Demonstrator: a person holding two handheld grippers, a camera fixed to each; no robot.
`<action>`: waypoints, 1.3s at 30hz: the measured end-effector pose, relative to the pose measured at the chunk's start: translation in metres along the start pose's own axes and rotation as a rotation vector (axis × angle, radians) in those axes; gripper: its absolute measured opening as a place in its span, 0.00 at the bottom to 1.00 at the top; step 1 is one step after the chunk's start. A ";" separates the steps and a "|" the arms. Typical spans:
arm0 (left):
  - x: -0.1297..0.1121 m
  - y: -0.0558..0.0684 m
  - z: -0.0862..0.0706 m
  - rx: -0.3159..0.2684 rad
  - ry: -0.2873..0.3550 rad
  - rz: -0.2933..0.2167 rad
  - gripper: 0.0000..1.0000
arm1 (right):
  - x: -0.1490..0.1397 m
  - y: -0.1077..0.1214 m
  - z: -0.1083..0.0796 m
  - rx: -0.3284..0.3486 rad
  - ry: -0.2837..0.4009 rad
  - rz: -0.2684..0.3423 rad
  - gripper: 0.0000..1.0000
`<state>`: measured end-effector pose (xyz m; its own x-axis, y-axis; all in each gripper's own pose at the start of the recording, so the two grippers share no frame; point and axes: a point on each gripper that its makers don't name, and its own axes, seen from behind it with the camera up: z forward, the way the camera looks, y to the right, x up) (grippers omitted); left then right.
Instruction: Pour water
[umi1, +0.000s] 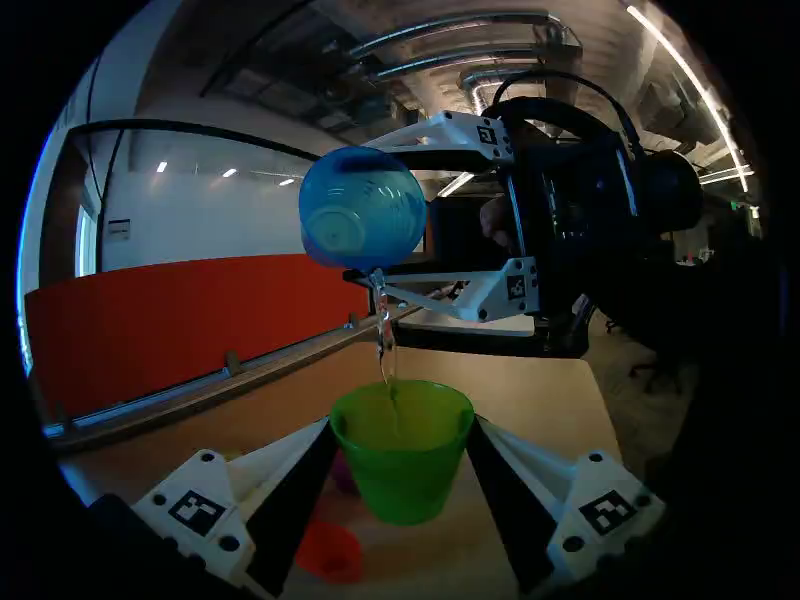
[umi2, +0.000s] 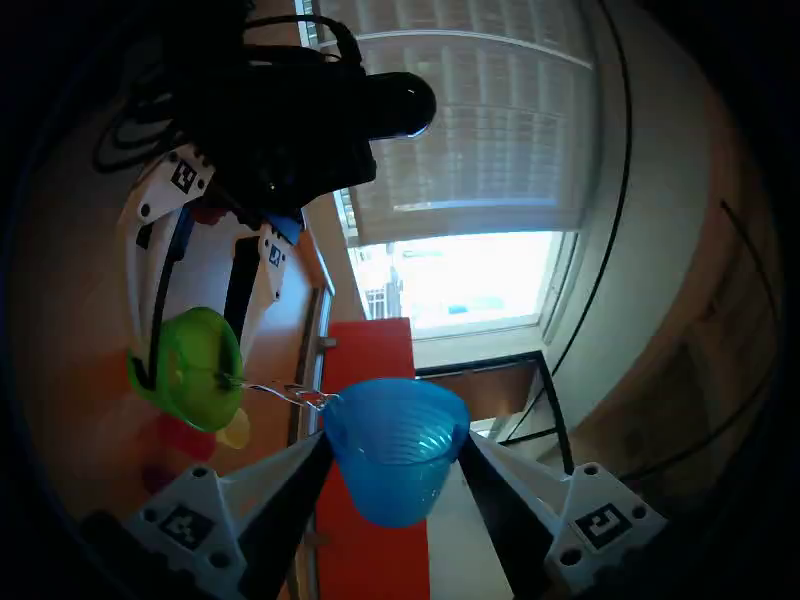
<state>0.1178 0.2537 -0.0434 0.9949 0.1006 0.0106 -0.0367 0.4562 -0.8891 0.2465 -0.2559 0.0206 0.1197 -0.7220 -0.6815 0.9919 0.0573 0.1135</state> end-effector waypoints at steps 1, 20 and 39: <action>0.000 0.000 0.000 0.000 0.000 0.001 0.87 | 0.000 0.000 0.000 0.000 0.000 -0.003 0.89; 0.002 0.002 0.002 -0.002 0.005 0.001 0.87 | 0.012 0.000 -0.006 -0.021 -0.002 -0.091 0.89; 0.006 0.003 0.002 -0.003 0.013 -0.001 0.87 | 0.024 0.000 -0.012 -0.039 0.007 -0.182 0.89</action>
<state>0.1234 0.2574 -0.0454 0.9961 0.0885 0.0057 -0.0352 0.4533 -0.8907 0.2494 -0.2651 -0.0044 -0.0618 -0.7180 -0.6933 0.9981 -0.0469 -0.0405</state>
